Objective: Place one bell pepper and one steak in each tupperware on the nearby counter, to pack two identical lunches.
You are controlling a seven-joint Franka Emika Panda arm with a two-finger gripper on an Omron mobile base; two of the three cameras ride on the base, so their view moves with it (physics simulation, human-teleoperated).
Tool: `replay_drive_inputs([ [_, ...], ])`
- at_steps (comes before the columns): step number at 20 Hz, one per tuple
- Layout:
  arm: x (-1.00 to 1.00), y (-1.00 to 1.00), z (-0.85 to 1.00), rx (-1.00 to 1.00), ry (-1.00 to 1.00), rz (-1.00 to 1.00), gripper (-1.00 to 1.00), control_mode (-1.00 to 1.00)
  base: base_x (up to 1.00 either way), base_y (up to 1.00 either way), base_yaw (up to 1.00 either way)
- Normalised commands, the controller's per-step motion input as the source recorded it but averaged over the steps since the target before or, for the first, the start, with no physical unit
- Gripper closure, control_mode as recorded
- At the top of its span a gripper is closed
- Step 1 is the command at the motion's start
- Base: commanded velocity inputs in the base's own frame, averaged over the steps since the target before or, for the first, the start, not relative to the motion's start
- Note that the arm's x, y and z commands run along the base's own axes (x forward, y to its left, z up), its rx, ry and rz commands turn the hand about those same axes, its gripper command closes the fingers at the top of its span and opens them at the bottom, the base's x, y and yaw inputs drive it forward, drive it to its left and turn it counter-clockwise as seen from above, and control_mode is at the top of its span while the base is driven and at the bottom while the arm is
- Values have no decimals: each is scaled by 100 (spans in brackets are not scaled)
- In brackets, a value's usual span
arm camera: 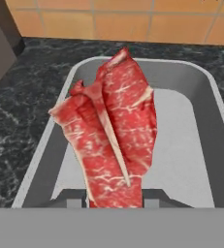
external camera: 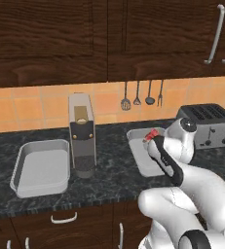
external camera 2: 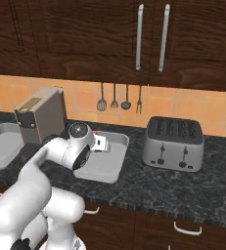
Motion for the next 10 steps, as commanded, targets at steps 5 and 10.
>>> replay_drive_inputs([
  [5, 48, -9, -39, 13, 10, 0, 100, -100, 0, 0, 0],
  [10, 41, -2, -40, 2, 3, 0, 100, -100, 0, 0, 0],
])
